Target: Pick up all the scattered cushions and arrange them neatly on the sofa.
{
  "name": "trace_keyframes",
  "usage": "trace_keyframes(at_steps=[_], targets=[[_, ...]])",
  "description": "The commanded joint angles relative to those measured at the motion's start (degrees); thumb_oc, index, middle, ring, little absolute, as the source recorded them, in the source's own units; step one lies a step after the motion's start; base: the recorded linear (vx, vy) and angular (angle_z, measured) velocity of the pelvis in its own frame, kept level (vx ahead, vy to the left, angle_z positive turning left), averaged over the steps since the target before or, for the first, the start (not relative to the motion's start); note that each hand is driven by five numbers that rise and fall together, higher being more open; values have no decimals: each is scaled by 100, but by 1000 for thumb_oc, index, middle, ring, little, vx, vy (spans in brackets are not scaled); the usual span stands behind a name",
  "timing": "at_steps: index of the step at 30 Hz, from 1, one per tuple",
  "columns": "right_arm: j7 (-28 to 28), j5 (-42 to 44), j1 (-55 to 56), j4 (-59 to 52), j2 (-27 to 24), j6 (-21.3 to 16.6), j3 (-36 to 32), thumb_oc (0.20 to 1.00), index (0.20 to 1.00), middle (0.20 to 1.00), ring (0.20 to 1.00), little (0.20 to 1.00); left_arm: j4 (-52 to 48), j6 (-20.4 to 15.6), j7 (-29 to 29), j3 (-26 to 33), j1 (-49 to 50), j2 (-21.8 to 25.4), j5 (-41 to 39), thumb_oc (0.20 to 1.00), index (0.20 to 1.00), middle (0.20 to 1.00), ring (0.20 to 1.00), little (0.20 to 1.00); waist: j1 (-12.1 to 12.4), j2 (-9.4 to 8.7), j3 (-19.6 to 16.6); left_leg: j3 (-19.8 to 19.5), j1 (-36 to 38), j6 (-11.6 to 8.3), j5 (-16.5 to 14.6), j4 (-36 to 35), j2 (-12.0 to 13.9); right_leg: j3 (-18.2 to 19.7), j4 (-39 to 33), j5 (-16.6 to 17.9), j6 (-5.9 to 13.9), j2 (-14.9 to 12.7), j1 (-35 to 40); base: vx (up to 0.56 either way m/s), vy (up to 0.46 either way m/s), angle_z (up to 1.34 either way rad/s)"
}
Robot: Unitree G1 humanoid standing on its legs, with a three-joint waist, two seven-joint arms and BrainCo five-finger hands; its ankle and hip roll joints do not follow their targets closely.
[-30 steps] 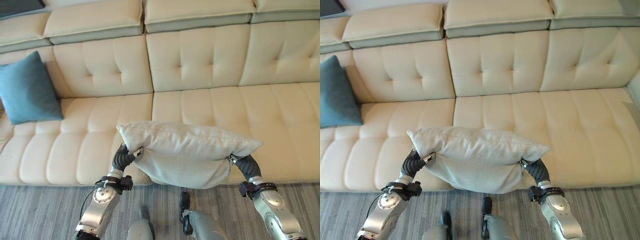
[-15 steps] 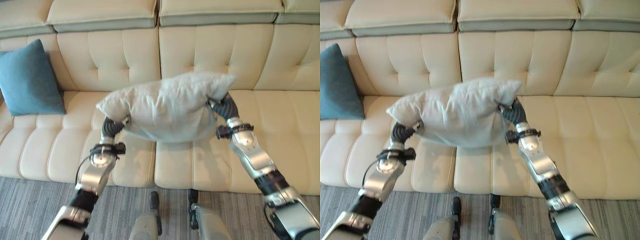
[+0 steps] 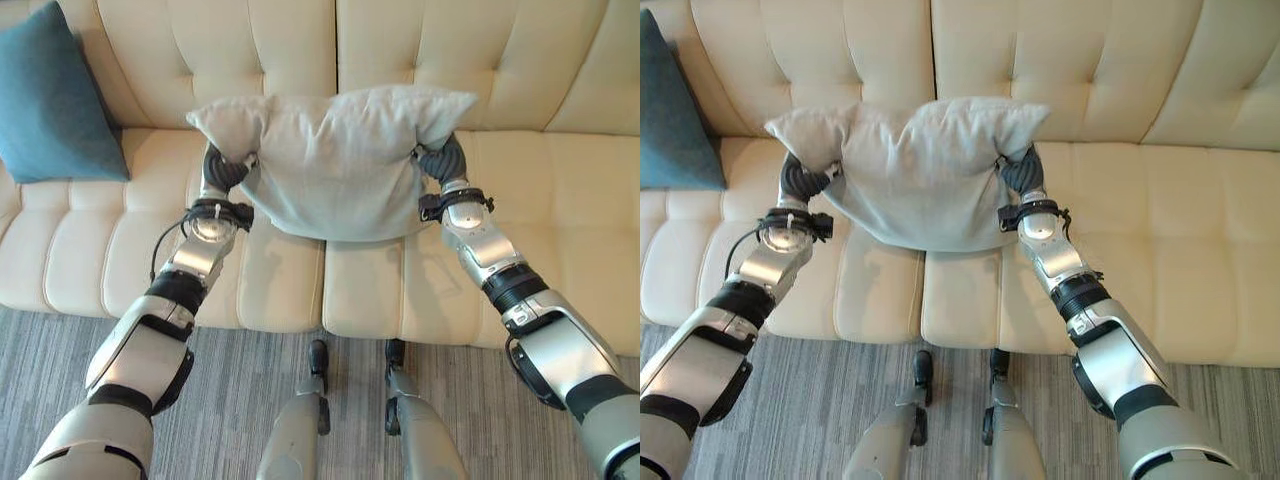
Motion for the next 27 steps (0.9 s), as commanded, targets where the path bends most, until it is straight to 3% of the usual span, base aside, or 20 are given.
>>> trace_keyframes(at_steps=[1, 2, 3, 4, 5, 12, 17, 19, 20, 22, 23, 26, 27], targets=[[33, 228, -1243, -103, 53, -671, 199, 200, 200, 200, 200, 200, -116, -579, 72, -325, -1104, 164, 58, 200, 200, 200, 200, 200, 126, -46, -26, -101, -263, -66, -28, -93, -174, 371, 578, -990, 702, -221, 289, 0, 0, 0], [26, 265, -1319, -62, 9, -658, 202, 200, 200, 200, 200, 200, -134, -579, 63, -306, -1133, 151, 39, 200, 200, 200, 200, 200, 139, -42, -31, -118, -306, -66, -1, -137, -173, 380, 536, -974, 709, -234, 258, 40, 15, 3], [-7, 266, -1464, 94, -123, -625, 243, 511, 511, 511, 511, 511, -81, -592, 95, -276, -1259, 150, 24, 316, 316, 316, 316, 316, 158, -38, -28, -129, -386, -75, 44, -206, -180, 372, 484, -957, 732, -247, 203, 31, 9, 2], [-5, 268, -1469, 98, -125, -627, 244, 511, 511, 511, 511, 511, -79, -593, 94, -276, -1263, 149, 23, 316, 316, 316, 316, 316, 158, -37, -28, -130, -389, -75, 45, -207, -180, 371, 484, -957, 732, -247, 200, 47, -11, 3], [-66, 252, -1637, 250, -238, -589, 320, 1000, 1000, 1000, 1000, 1000, -31, -600, 127, -327, -1423, 214, 38, 1000, 1000, 1000, 1000, 1000, 178, -49, -9, -136, -428, -84, 85, -272, -197, 360, 431, -938, 752, -240, 181, 0, 0, 0], [-237, 296, -1777, 310, -715, -528, 245, 1000, 1000, 1000, 1000, 1000, -58, -622, 78, -211, -1400, 649, -124, 1000, 1000, 1000, 1000, 1000, 190, -64, -46, -184, -313, -96, 144, -490, -245, 333, 332, -912, 788, -240, 250, 45, -4, 4], [-407, 19, -1072, -503, -1534, -559, -273, 1000, 1000, 1000, 1000, 1000, -742, -695, 79, 601, -357, 1471, -157, 1000, 1000, 1000, 1000, 1000, 183, -149, -141, -156, 20, -72, 26, -549, -287, 275, 267, -941, 802, -230, 496, 40, 14, -1], [-415, -70, -799, -741, -1660, -567, -415, 1000, 1000, 1000, 1000, 1000, -931, -699, 46, 796, -52, 1561, -150, 1000, 1000, 1000, 1000, 1000, 156, -158, -181, -140, 75, -68, 36, -571, -286, 272, 250, -907, 801, -228, 520, 44, 27, -11], [-386, -242, -64, -1266, -1811, -598, -870, 1000, 1000, 1000, 1000, 1000, -1265, -718, -70, 1276, 697, 1624, -241, 1000, 1000, 1000, 1000, 1000, 123, -166, -200, -111, 253, -50, -47, -599, -298, 267, 231, -955, 794, -224, 670, 24, 23, -13], [-394, -255, -26, -1303, -1804, -585, -880, 1000, 1000, 1000, 1000, 1000, -1297, -709, -69, 1297, 742, 1626, -234, 1000, 1000, 1000, 1000, 1000, 119, -167, -219, -108, 240, -49, -20, -604, -299, 269, 220, -930, 793, -225, 660, 33, 27, -7], [-106, -504, 1160, -1896, -1881, -572, -1486, 1000, 1000, 1000, 1000, 1000, -1636, -636, -358, 1852, 1825, 1628, -116, 1000, 1000, 1000, 1000, 1000, 64, -181, -297, -72, 435, -21, -85, -640, -314, 256, 181, -922, 779, -222, 800, 77, 47, -3], [185, -712, 2252, -2445, -1736, -545, -1928, 1000, 1000, 1000, 1000, 1000, -1932, -593, -587, 2277, 2788, 1415, -60, 1000, 1000, 1000, 1000, 1000, 3, -179, -436, -33, 671, -10, -126, -735, -311, 212, 101, -911, 778, -221, 992, 95, 39, -3], [484, -806, 3207, -2819, -1500, -540, -2343, 1000, 1000, 1000, 1000, 1000, -2261, -547, -835, 2564, 3688, 1019, -15, 1000, 1000, 1000, 1000, 1000, -41, -180, -507, -14, 888, 1, -190, -788, -311, 180, 42, -930, 787, -237, 1177, 62, 19, -10]])
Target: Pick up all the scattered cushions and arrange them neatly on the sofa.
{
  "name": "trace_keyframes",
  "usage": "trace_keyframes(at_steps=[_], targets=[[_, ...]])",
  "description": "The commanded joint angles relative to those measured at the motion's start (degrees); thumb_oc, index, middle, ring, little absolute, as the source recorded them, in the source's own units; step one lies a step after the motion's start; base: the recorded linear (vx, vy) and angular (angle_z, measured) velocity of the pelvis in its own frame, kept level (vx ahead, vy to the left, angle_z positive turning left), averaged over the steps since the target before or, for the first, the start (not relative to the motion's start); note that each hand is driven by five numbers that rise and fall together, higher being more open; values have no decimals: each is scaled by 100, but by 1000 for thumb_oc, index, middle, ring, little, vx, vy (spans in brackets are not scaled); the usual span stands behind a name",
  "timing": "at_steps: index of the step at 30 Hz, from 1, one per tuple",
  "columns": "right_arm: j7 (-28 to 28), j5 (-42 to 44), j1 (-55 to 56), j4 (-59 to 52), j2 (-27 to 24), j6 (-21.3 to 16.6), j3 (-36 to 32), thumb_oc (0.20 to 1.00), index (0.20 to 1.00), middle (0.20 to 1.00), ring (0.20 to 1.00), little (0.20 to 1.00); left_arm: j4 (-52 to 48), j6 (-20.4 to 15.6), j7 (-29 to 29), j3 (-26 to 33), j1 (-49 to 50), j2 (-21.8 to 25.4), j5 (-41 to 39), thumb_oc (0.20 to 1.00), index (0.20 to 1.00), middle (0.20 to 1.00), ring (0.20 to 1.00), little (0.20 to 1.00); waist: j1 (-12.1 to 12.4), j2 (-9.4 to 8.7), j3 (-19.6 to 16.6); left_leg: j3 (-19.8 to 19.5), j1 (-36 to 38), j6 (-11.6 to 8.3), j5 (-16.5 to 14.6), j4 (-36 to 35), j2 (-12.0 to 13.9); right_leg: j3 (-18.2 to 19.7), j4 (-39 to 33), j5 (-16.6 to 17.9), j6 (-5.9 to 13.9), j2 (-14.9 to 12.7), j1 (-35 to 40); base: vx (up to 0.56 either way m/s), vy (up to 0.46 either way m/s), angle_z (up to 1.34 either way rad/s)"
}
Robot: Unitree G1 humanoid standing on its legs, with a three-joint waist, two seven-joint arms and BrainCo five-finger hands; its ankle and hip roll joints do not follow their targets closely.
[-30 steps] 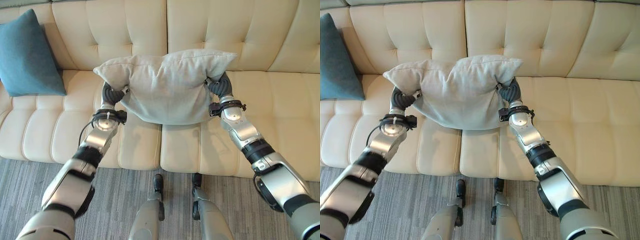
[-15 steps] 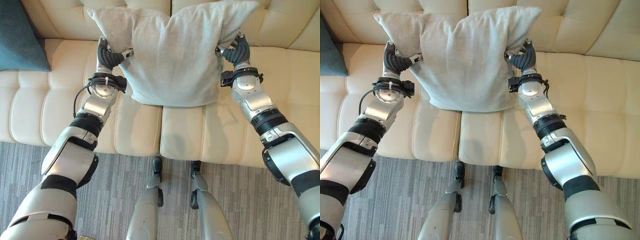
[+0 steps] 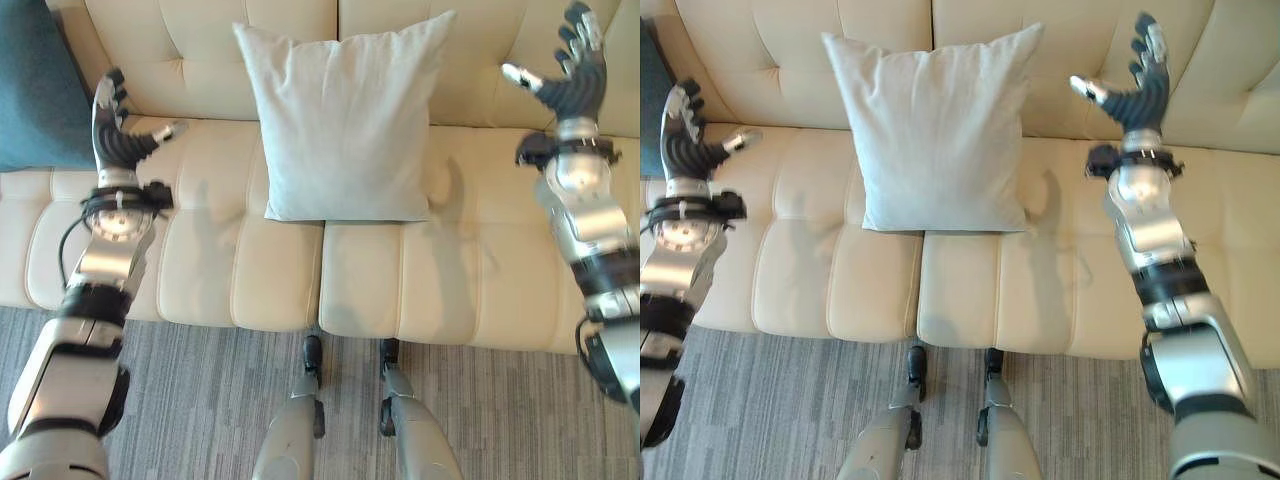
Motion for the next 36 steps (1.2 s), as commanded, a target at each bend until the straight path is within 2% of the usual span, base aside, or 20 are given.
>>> trace_keyframes(at_steps=[1, 3, 4, 5, 7, 8, 16, 21, 22, 23, 26, 27, 28, 29, 30, 31, 32, 34, 36], targets=[[429, -309, 1007, -280, 207, -185, -484, 1000, 1000, 1000, 1000, 1000, -199, -126, -344, 249, 787, -264, -9, 1000, 1000, 1000, 1000, 1000, 9, -5, -497, -64, 11, 10, -296, -4, -256, 35, 187, -870, 607, -235, 630, 84, 24, -12], [903, -513, 2093, -655, 505, -102, -823, 1000, 1000, 1000, 1000, 1000, -519, -4, -681, 538, 1817, -776, 56, 1000, 1000, 1000, 1000, 1000, -36, -42, -596, -58, 196, 43, -370, 6, -251, -15, 136, -882, 621, -249, 799, 43, 4, -8], [906, -519, 2128, -681, 509, -93, -828, 1000, 1000, 1000, 1000, 1000, -538, 1, -683, 541, 1848, -780, 60, 1000, 1000, 1000, 1000, 1000, -36, -41, -607, -58, 208, 43, -373, 3, -251, -16, 131, -883, 621, -249, 811, 60, -2, -16], [1183, -799, 2782, -801, 703, 6, -912, 1000, 1000, 1000, 1000, 1000, -556, 129, -903, 733, 2490, -1111, 68, 1000, 1000, 1000, 1000, 1000, -80, -73, -681, -32, 340, 67, -430, 30, -230, -19, 129, -894, 636, -260, 916, 39, 0, -16], [1274, -886, 3062, -730, 810, 19, -948, 1000, 1000, 1000, 1000, 1000, -498, 192, -1008, 723, 2745, -1223, 163, 1000, 1000, 1000, 1000, 1000, -97, -81, -719, -10, 417, 77, -453, 48, -232, -5, 130, -898, 635, -261, 977, 17, 14, -9], [1443, -1238, 3587, -522, 938, 88, -967, 1000, 1000, 1000, 1000, 1000, -281, 343, -1261, 683, 3206, -1453, 366, 1000, 1000, 1000, 1000, 1000, -168, -87, -801, 10, 549, 99, -491, 90, -223, 0, 177, -915, 640, -280, 1067, 0, 0, 0], [1643, -2001, 4539, 736, 1264, 362, -828, 1000, 1000, 1000, 1000, 1000, 597, 631, -1517, 586, 3942, -1656, 1259, 1000, 1000, 1000, 1000, 1000, -303, -98, -1113, 63, 997, 154, -631, 193, -234, 15, 410, -969, 653, -342, 1377, -22, 42, -4], [1569, -1975, 4527, 1156, 1372, 448, -696, 1000, 1000, 1000, 1000, 1000, 887, 632, -1339, 547, 3897, -1557, 1518, 1000, 1000, 1000, 1000, 1000, -361, -137, -1028, 166, 1002, 212, -613, 200, -261, 141, 446, -672, 735, -329, 1175, -219, 50, -15], [1499, -1832, 4379, 1146, 1488, 462, -631, 1000, 1000, 1000, 1000, 1000, 783, 637, -1223, 560, 3812, -1455, 1469, 1000, 1000, 1000, 1000, 1000, -330, -121, -857, 256, 724, 224, -437, 244, -141, -38, 777, -695, 761, -274, 886, -469, 24, -39], [1498, -1832, 4378, 1147, 1490, 462, -630, 1000, 1000, 1000, 1000, 1000, 781, 639, -1223, 561, 3812, -1454, 1469, 1000, 1000, 1000, 1000, 1000, -335, -123, -858, 251, 717, 223, -439, 251, -143, -42, 800, -711, 760, -277, 874, -508, 16, -42], [1451, -1690, 4396, 1277, 1572, 432, -600, 1000, 1000, 1000, 1000, 1000, 766, 668, -1148, 538, 3711, -1416, 1507, 1000, 1000, 1000, 1000, 1000, -219, -21, -837, 234, 496, 213, -181, 186, 5, -71, 1926, -1416, 562, -116, 1075, -289, 22, -37], [1410, -1673, 4402, 1352, 1587, 410, -577, 1000, 1000, 1000, 1000, 1000, 779, 687, -1085, 517, 3696, -1425, 1574, 1000, 1000, 1000, 1000, 1000, -163, -9, -853, 239, 463, 206, -95, 136, 19, -76, 2351, -1519, 535, -59, 1194, -291, -56, -7], [1334, -1671, 4421, 1330, 1636, 437, -604, 1000, 1000, 1000, 1000, 1000, 732, 710, -1045, 458, 3675, -1480, 1627, 1000, 1000, 1000, 1000, 1000, -58, -119, -892, 232, 328, 162, 5, 126, -52, -79, 2182, -1888, 431, 108, 1620, -279, -106, 9], [1324, -1663, 4409, 1365, 1656, 454, -589, 1000, 1000, 1000, 1000, 1000, 675, 694, -1035, 443, 3683, -1535, 1589, 1000, 1000, 1000, 1000, 1000, 48, -181, -915, 266, 178, 121, 87, 179, -50, -203, 1844, -2081, 325, 133, 1808, -175, -103, 12], [1324, -1663, 4410, 1366, 1658, 453, -589, 1000, 1000, 1000, 1000, 1000, 673, 695, -1035, 443, 3685, -1532, 1588, 1000, 1000, 1000, 1000, 1000, 43, -187, -911, 263, 183, 119, 83, 184, -56, -208, 1828, -2080, 324, 129, 1825, -174, -102, -1], [1296, -1597, 4365, 1347, 1660, 461, -554, 1000, 1000, 1000, 1000, 1000, 666, 682, -1003, 456, 3674, -1611, 1548, 1000, 1000, 1000, 1000, 1000, 108, -210, -901, 300, 50, 58, 185, 187, -29, -292, 1609, -2193, 242, 194, 1872, -335, -170, -26], [1235, -1548, 4306, 1298, 1610, 448, -473, 1000, 1000, 1000, 1000, 1000, 647, 667, -1010, 310, 3627, -1750, 1473, 1000, 1000, 1000, 1000, 1000, 125, -189, -866, 282, -262, -64, 487, 186, 3, -70, 961, -2217, 75, 502, 1901, -423, -203, -28], [1171, -1553, 4223, 1372, 1498, 472, -412, 1000, 1000, 1000, 1000, 1000, 663, 677, -972, 229, 3529, -1832, 1447, 1000, 1000, 1000, 1000, 1000, 133, -122, -724, 206, -492, -253, 696, 245, 27, -56, 657, -2060, 14, 626, 1833, -418, -134, -10], [1149, -1557, 4142, 1369, 1427, 496, -388, 1000, 1000, 1000, 1000, 1000, 641, 676, -974, 164, 3443, -1837, 1453, 1000, 1000, 1000, 1000, 1000, 122, -106, -624, 89, -635, -325, 656, 402, -1, -83, 626, -1972, 6, 632, 1735, -288, -49, -9]])
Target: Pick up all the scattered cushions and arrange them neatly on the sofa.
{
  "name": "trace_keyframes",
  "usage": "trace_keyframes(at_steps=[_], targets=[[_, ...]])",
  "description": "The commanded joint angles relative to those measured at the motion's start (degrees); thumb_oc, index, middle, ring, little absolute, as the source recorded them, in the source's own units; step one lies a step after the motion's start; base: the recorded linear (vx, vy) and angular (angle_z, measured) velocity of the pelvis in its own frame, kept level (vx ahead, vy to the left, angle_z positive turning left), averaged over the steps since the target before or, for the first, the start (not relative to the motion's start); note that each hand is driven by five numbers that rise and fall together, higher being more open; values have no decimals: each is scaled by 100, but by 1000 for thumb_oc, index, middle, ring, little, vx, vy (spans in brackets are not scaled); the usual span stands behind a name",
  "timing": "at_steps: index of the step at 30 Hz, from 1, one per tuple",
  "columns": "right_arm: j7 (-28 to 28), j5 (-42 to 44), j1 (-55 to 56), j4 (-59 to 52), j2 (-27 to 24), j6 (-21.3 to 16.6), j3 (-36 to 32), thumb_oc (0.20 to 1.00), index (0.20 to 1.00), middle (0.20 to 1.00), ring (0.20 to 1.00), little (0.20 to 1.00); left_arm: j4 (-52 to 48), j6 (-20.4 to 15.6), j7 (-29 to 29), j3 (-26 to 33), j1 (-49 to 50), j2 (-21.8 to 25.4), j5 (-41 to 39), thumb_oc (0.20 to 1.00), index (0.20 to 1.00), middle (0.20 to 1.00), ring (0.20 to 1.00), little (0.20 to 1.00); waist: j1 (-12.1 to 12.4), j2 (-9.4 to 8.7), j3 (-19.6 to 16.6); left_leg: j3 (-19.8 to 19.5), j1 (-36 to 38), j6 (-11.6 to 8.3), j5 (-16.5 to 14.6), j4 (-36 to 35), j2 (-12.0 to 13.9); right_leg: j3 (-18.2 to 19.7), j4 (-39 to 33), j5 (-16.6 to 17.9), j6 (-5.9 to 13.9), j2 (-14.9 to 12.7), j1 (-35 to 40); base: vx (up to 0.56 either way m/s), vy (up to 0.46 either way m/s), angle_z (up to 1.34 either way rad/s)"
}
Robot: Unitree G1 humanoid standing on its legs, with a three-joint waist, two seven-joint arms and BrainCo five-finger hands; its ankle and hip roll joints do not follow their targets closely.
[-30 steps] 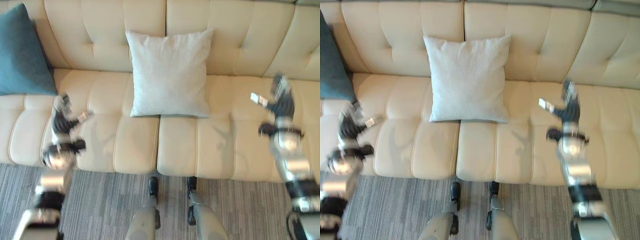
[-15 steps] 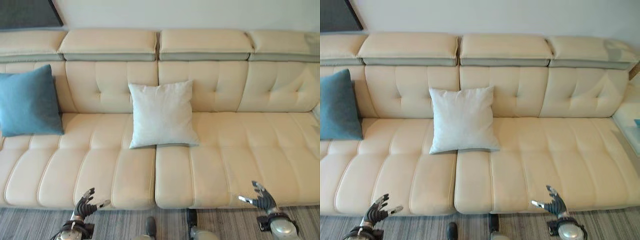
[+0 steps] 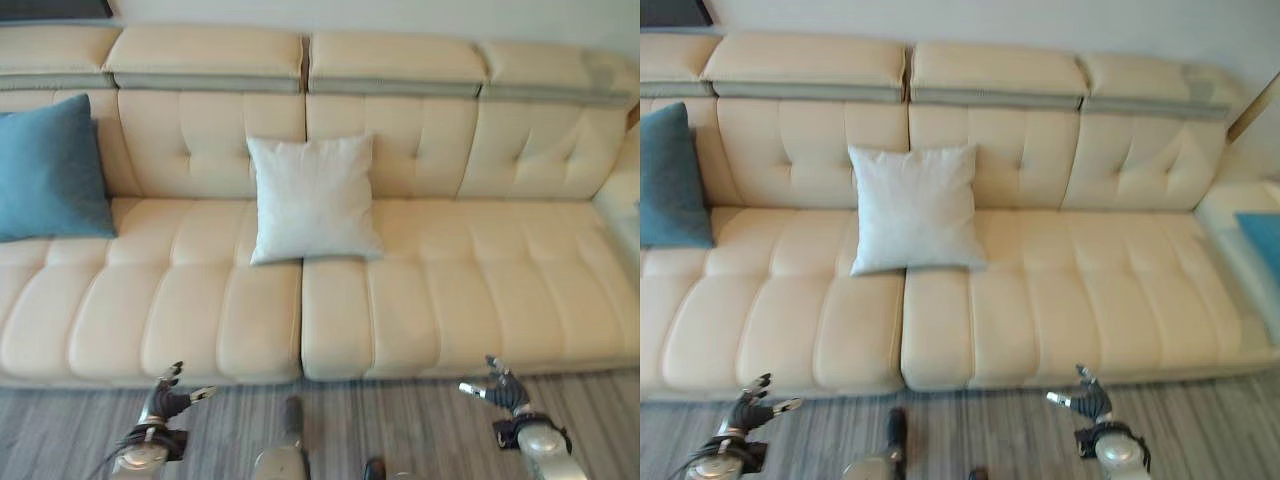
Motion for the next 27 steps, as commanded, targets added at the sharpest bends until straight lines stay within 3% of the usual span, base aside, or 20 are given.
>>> trace_keyframes(at_steps=[1, 4, 5, 6, 7, 8, 13, 17, 19, 21, 22, 25, 26, 27], targets=[[-220, 184, -89, -296, -243, -73, 36, 1000, 1000, 1000, 1000, 1000, -196, -177, 97, -65, -374, 205, 55, 1000, 1000, 1000, 1000, 1000, -121, -347, 163, -256, -744, 92, -113, 434, -710, 73, -253, 158, 209, -6, -65, -253, -35, 6], [-155, 218, -29, -458, -291, -85, -6, 1000, 1000, 1000, 1000, 1000, -333, -170, 50, -23, -296, 202, 61, 1000, 1000, 1000, 1000, 1000, -282, -534, 204, -564, -545, 316, -918, 1236, -941, 5, -367, 545, 336, -320, -279, -255, -4, 13], [-155, 218, -30, -460, -291, -83, -7, 1000, 1000, 1000, 1000, 1000, -334, -169, 49, -22, -297, 202, 61, 1000, 1000, 1000, 1000, 1000, -288, -530, 192, -571, -566, 316, -906, 1237, -940, -1, -370, 555, 335, -317, -296, -192, 50, 12], [-82, 225, 1, -612, -318, -104, -18, 1000, 1000, 1000, 1000, 1000, -396, -174, 36, 15, -230, 148, -50, 1000, 1000, 1000, 1000, 1000, -321, -606, 229, -972, -139, 384, -1569, 1647, -1063, 165, -370, 687, 349, -407, -423, -133, 37, 10], [-82, 224, 0, -614, -318, -103, -19, 1000, 1000, 1000, 1000, 1000, -396, -174, 36, 15, -233, 149, -50, 1000, 1000, 1000, 1000, 1000, -327, -610, 222, -975, -146, 384, -1547, 1630, -1069, 161, -373, 695, 350, -413, -435, -121, 99, -27], [-88, 203, 47, -589, -301, -107, -47, 1000, 1000, 1000, 1000, 1000, -423, -172, 28, -39, -192, 93, -43, 1000, 1000, 1000, 1000, 1000, -382, -503, 134, -1174, 100, 443, -1566, 1322, -1068, 233, -351, 673, 368, -332, -460, 6, 61, -60], [-47, 269, 145, -595, -254, -117, -152, 1000, 1000, 1000, 1000, 1000, -409, -127, -13, -164, -339, 197, 153, 1000, 1000, 1000, 1000, 1000, -634, -438, -72, -1017, 412, 473, -1471, 816, -1013, 365, -237, 660, 363, -324, -552, 4, 87, -26], [-32, 322, 125, -569, -204, -81, -137, 1000, 1000, 1000, 1000, 1000, -410, -79, -30, -167, -373, 245, 186, 1000, 1000, 1000, 1000, 1000, -661, -440, -57, -913, 494, 519, -1524, 808, -1019, 506, -130, 658, 374, -307, -597, -26, 79, -28], [-37, 394, 55, -593, -124, -24, -115, 1000, 1000, 1000, 1000, 1000, -364, -18, -14, -112, -364, 270, 209, 1000, 1000, 1000, 1000, 1000, -695, -442, 4, -624, 622, 603, -1672, 868, -959, 830, 8, 724, 430, -197, -712, -58, 88, -106], [-54, 380, -16, -660, -107, -28, -82, 1000, 1000, 1000, 1000, 1000, -453, -3, 3, -26, -281, 286, 173, 1000, 1000, 1000, 1000, 1000, -658, -458, 34, -270, 701, 669, -1744, 900, -850, 912, 103, 798, 501, -159, -844, -41, 24, -149], [-71, 390, -64, -704, -93, -31, -74, 1000, 1000, 1000, 1000, 1000, -476, -6, 9, -20, -281, 290, 147, 1000, 1000, 1000, 1000, 1000, -620, -473, 39, -54, 729, 678, -1737, 865, -780, 796, 140, 833, 533, -188, -927, -48, -43, -204], [-92, 355, -143, -845, -36, -20, 10, 1000, 1000, 1000, 1000, 1000, -628, 0, -34, -85, -262, 304, 106, 1000, 1000, 1000, 1000, 1000, -502, -423, 41, 643, 974, 627, -1741, 735, -438, -430, 319, 741, 509, -560, -1028, -26, -81, -187], [-92, 355, -143, -846, -36, -20, 10, 1000, 1000, 1000, 1000, 1000, -628, 0, -34, -85, -262, 304, 106, 1000, 1000, 1000, 1000, 1000, -501, -423, 42, 644, 976, 627, -1741, 735, -438, -429, 320, 741, 509, -560, -1027, 95, -123, -204], [-93, 294, -144, -904, -7, 13, 77, 1000, 1000, 1000, 1000, 1000, -760, 27, -87, -112, -252, 329, 107, 1000, 1000, 1000, 1000, 1000, -413, -347, 4, 953, 1218, 544, -1874, 702, -203, -1317, 542, 530, 495, -846, -983, 109, -128, -215]])
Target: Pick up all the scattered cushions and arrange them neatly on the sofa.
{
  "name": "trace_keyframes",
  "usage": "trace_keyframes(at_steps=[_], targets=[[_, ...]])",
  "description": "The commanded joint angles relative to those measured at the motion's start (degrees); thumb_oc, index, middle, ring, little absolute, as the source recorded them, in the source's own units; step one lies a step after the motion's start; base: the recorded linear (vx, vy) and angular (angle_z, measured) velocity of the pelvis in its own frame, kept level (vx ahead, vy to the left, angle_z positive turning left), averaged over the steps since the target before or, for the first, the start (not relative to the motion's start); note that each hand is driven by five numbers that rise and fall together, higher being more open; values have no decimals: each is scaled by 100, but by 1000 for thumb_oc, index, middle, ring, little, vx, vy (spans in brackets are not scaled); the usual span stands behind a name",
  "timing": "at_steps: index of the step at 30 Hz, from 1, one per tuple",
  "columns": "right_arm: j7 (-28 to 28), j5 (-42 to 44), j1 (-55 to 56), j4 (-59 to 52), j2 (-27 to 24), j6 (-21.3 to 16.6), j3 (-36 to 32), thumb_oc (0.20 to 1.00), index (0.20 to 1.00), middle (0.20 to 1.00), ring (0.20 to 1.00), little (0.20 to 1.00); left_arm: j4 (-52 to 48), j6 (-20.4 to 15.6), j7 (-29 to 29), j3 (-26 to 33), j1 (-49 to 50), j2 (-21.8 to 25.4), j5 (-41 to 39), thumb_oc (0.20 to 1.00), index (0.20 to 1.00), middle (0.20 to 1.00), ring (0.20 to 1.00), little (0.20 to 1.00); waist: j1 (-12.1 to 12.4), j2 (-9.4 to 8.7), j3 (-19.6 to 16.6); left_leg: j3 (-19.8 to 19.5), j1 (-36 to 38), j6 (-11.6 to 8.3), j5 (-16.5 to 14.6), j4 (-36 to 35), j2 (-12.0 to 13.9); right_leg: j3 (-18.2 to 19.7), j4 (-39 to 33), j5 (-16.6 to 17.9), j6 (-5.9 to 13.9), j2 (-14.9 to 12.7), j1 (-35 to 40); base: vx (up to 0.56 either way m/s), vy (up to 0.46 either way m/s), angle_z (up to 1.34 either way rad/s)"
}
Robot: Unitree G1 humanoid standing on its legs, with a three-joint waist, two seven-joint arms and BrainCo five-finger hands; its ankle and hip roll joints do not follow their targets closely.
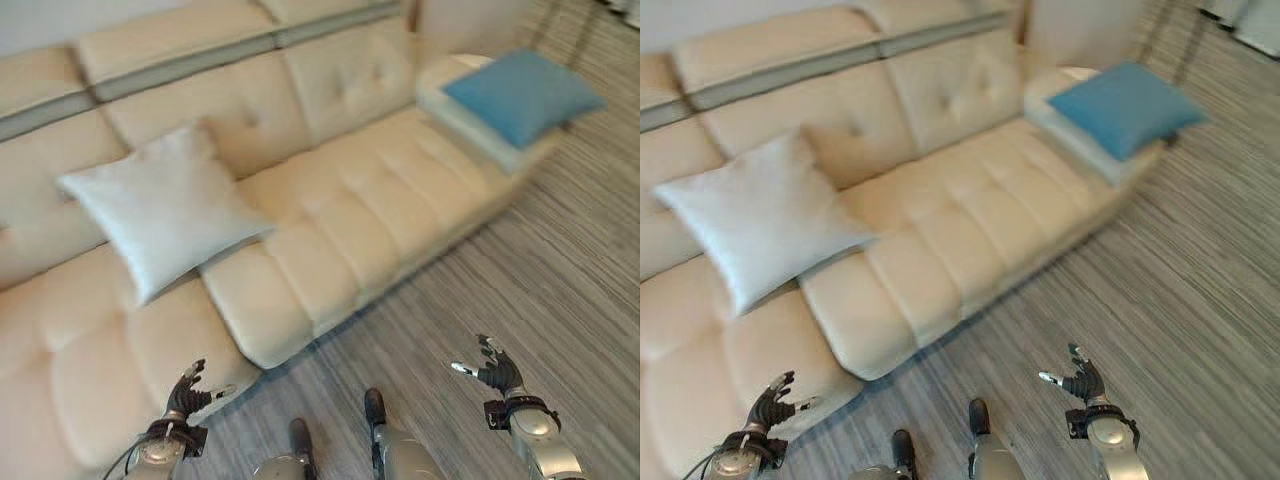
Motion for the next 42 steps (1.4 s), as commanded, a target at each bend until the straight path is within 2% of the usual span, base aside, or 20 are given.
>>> trace_keyframes(at_steps=[1, 4, 7, 9, 13, 15, 20, 25, 27, 29, 31, 33, 34, 36, 37, 38, 39, 40, 41, 42], targets=[[-103, -2, -105, -190, -356, -126, 78, 1000, 1000, 1000, 1000, 1000, -293, -129, -76, -37, -139, 91, 139, 1000, 1000, 1000, 1000, 1000, 67, 156, -123, -591, -90, -212, -741, 496, 132, -961, 134, -216, 264, -278, 315, 166, -186, -206], [-42, 61, 90, -344, -257, -108, 40, 1000, 1000, 1000, 1000, 1000, -332, -104, -181, -162, -98, -19, 269, 1000, 1000, 1000, 1000, 1000, -135, 137, -221, -190, 266, -271, -890, 621, 231, -680, 164, -283, 239, -210, 336, 253, -242, -141], [-111, 139, 258, -486, -297, -150, 49, 1000, 1000, 1000, 1000, 1000, -431, -57, -241, -418, -204, -209, 254, 1000, 1000, 1000, 1000, 1000, -286, 77, -65, -244, -216, -399, -461, 2600, 1019, -234, -36, -396, -62, 136, 644, 252, -438, -103], [-132, 130, 251, -532, -370, -137, 41, 1000, 1000, 1000, 1000, 1000, -460, -66, -239, -468, -230, -245, 223, 1000, 1000, 1000, 1000, 1000, -245, 114, 21, -502, -429, -354, -421, 3115, 1120, -144, -66, -436, -166, 270, 743, 117, -195, -84], [-76, 86, 108, -640, -471, -101, 177, 1000, 1000, 1000, 1000, 1000, -553, -122, -191, -542, -177, -373, 187, 1000, 1000, 1000, 1000, 1000, 118, 105, 149, -1504, -1373, -83, -590, 3149, -72, 458, -200, -416, -150, 330, 1026, 197, -20, -130], [-101, 113, 98, -610, -462, -117, 185, 1000, 1000, 1000, 1000, 1000, -541, -138, -183, -528, -133, -376, 194, 1000, 1000, 1000, 1000, 1000, 282, 122, 153, -1449, -1612, -82, -595, 2650, -133, 660, -279, -562, -104, 310, 1250, 372, 16, -153], [-255, 160, 31, -519, -450, -144, 161, 1000, 1000, 1000, 1000, 1000, -529, -95, -158, -468, -78, -388, 254, 1000, 1000, 1000, 1000, 1000, 802, 331, 113, -1549, -2400, -328, 553, 430, -438, 1068, -496, -1014, -82, 685, 2131, 507, 33, -74], [-34, 155, 249, -854, -348, -127, 126, 1000, 1000, 1000, 1000, 1000, -550, -60, -194, -310, 89, -286, 340, 1000, 1000, 1000, 1000, 1000, 993, 190, -122, -1251, -2666, -223, 819, 325, -408, 1471, -337, -1351, 35, 622, 2892, 787, 142, -28], [94, 117, 393, -929, -296, -143, 148, 1000, 1000, 1000, 1000, 1000, -623, -44, -240, -282, 262, -183, 368, 1000, 1000, 1000, 1000, 1000, 1087, -76, -216, -1519, -2802, -102, 960, 892, -553, 1434, 156, -632, 268, 346, 2860, 933, 182, -28], [228, 39, 448, -1023, -294, -190, 197, 1000, 1000, 1000, 1000, 1000, -653, -42, -288, -309, 196, -62, 408, 1000, 1000, 1000, 1000, 1000, 1053, -233, -158, -1641, -2561, 46, 672, 1120, -733, 1451, 1498, 409, 750, 247, 2330, 499, 112, -56], [242, 20, 358, -1056, -293, -215, 288, 1000, 1000, 1000, 1000, 1000, -680, -34, -281, -322, 141, -18, 413, 1000, 1000, 1000, 1000, 1000, 997, -218, -60, -1723, -2392, 157, 452, 1177, -785, 1468, 2235, 935, 858, 234, 1876, 432, 129, -16], [209, -47, 259, -1131, -279, -257, 392, 1000, 1000, 1000, 1000, 1000, -725, -31, -213, -285, 51, 24, 391, 1000, 1000, 1000, 1000, 1000, 895, -51, 79, -1808, -1995, 321, 109, 1203, -692, 1290, 3116, 990, 793, 140, 1108, 613, 201, -2], [284, -31, 237, -1183, -260, -227, 495, 1000, 1000, 1000, 1000, 1000, -714, -67, -168, -256, 11, -26, 327, 1000, 1000, 1000, 1000, 1000, 757, 126, 147, -1892, -1254, 361, -226, 982, -650, 773, 2924, 325, 395, -166, 492, 441, 141, -2], [285, -31, 235, -1183, -263, -226, 496, 1000, 1000, 1000, 1000, 1000, -713, -67, -168, -254, 9, -29, 327, 1000, 1000, 1000, 1000, 1000, 742, 138, 153, -1910, -1246, 357, -213, 970, -646, 752, 2905, 336, 389, -160, 510, 463, 102, -2], [333, 9, 242, -1176, -278, -223, 527, 1000, 1000, 1000, 1000, 1000, -657, -86, -158, -252, 7, -67, 279, 1000, 1000, 1000, 1000, 1000, 587, 254, 156, -1953, -645, 300, -546, 828, -644, 246, 2445, -303, 318, -278, 24, 446, 52, 0], [336, 12, 246, -1187, -286, -214, 530, 1000, 1000, 1000, 1000, 1000, -654, -89, -158, -249, 9, -75, 280, 1000, 1000, 1000, 1000, 1000, 543, 275, 209, -1961, -634, 306, -494, 843, -628, 154, 2420, -275, 267, -284, 78, 1118, -116, 16], [329, 50, 287, -1207, -332, -205, 504, 1000, 1000, 1000, 1000, 1000, -509, -125, -136, -245, -36, -137, 309, 1000, 1000, 1000, 1000, 1000, 326, 317, 293, -2115, 167, 90, -894, 598, -689, -137, 908, -86, 428, -285, -401, 627, -181, 18], [329, 50, 286, -1208, -331, -204, 504, 1000, 1000, 1000, 1000, 1000, -510, -125, -136, -243, -37, -136, 309, 1000, 1000, 1000, 1000, 1000, 316, 319, 292, -2125, 164, 89, -874, 588, -687, -151, 862, -54, 425, -281, -382, 1337, -500, 35], [137, -79, 330, -1155, -396, -180, 388, 1000, 1000, 1000, 1000, 1000, -353, -73, 5, -230, -144, -173, 515, 1000, 1000, 1000, 1000, 1000, 108, 373, 339, -2347, 699, -211, -1242, 639, -485, 236, -223, 371, 686, -281, -717, 659, -332, 51], [137, -79, 329, -1155, -395, -180, 389, 1000, 1000, 1000, 1000, 1000, -354, -72, 6, -229, -145, -172, 516, 1000, 1000, 1000, 1000, 1000, 102, 361, 335, -2351, 688, -209, -1228, 634, -498, 238, -233, 384, 687, -294, -723, 896, -492, 88]])
